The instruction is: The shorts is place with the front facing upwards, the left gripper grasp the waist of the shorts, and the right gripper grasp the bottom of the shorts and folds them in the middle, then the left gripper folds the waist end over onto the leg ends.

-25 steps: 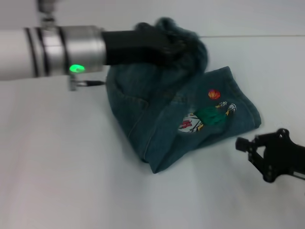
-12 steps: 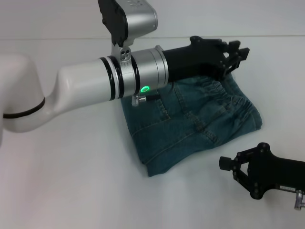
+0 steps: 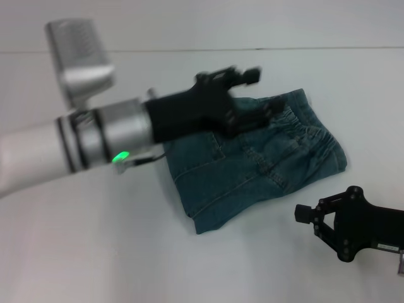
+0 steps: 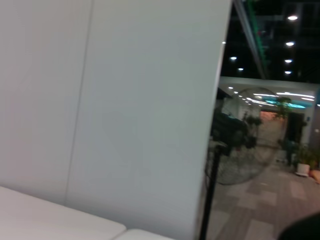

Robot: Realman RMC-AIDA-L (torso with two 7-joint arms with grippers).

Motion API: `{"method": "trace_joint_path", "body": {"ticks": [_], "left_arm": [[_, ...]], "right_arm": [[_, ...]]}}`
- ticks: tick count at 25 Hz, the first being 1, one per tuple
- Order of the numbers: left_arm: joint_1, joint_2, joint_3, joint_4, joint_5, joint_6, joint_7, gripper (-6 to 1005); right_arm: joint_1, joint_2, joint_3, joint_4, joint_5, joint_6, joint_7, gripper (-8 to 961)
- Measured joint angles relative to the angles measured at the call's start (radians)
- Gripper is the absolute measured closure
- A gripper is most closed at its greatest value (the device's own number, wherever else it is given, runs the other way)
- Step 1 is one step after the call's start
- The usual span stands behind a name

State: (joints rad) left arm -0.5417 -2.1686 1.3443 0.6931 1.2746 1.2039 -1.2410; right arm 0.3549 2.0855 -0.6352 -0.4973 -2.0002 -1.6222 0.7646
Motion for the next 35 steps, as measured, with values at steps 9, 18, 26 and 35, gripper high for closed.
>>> {"method": "trace_joint_path", "body": {"ticks": [9, 18, 26, 35], "left_arm": [[0.196, 0.011, -0.33, -0.015, 0.305, 0.422, 0.138, 166], [0.302, 0.009, -0.629, -0.042, 0.632, 0.645, 0.22, 63], [0.331, 0.008, -0.76, -0.054, 0.742, 0.639, 0.259, 63], [0.325, 0.011, -0.809, -0.09, 0.748, 0.581, 0.271, 63]], "right_arm": [[-0.031, -0.001, 0.017, -0.092, -0.008, -0.068, 0.035, 954], [-0.048, 0.001, 0.005, -0.149, -0.106, -0.176, 0.045, 801], [-0.04, 0.002, 0.019, -0.164, -0.138, -0.176, 0.077, 638], [-0.032, 0.007, 0.055, -0.154, -0.132, -0.159, 0.032, 189]]}}
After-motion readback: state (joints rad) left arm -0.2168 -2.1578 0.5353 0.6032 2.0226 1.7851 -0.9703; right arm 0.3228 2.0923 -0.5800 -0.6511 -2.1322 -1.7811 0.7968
